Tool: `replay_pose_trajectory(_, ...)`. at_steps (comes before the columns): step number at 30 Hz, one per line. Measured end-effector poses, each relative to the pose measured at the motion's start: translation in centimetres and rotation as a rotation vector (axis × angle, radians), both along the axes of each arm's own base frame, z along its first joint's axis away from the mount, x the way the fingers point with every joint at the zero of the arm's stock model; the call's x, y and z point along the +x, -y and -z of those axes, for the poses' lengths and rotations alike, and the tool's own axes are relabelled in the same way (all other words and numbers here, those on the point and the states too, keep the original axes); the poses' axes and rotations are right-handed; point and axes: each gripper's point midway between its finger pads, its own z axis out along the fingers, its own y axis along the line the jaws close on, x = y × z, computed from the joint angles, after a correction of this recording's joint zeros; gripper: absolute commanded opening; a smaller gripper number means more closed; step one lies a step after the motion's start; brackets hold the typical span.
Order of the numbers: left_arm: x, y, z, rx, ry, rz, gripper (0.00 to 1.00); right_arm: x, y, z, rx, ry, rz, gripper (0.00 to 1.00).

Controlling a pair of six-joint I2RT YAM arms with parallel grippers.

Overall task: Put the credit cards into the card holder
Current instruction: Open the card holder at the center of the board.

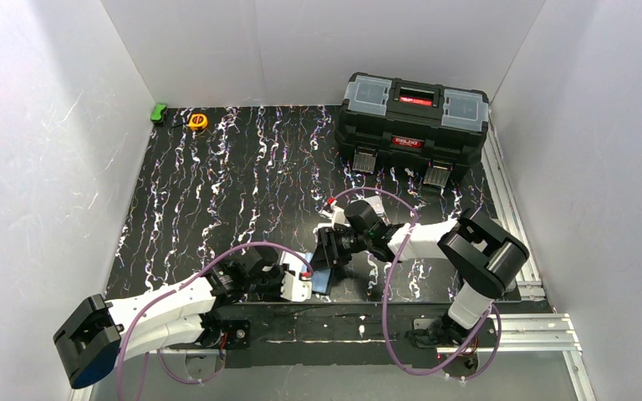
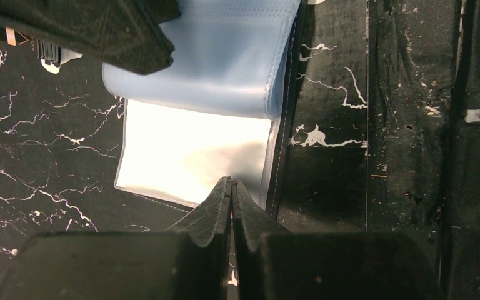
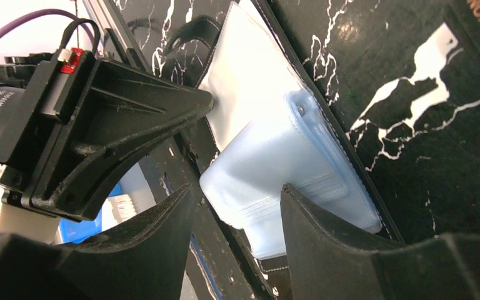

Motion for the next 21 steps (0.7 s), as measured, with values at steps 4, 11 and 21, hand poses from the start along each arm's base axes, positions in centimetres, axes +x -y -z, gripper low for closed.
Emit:
replay_pose_trajectory(4, -0.1, 0.0, 0.0, -0.002, -0.001, 0.003, 0.0, 0.3, -0.5, -0.3, 0.012, -0.001, -0.006, 0.6)
replay_pose_trajectory(11, -0.1, 0.2, 0.0, -0.007, 0.001, 0.013, 0.0, 0.7, -1.4, -0.7, 0.035, 0.004, -0.02, 0.59)
replay_pose_trajectory(21, -0.1, 0.2, 0.0, -0.016, 0.008, 0.014, 0.0, 1.2, -2.2, -0.5, 0.041, -0.007, -0.028, 0.59)
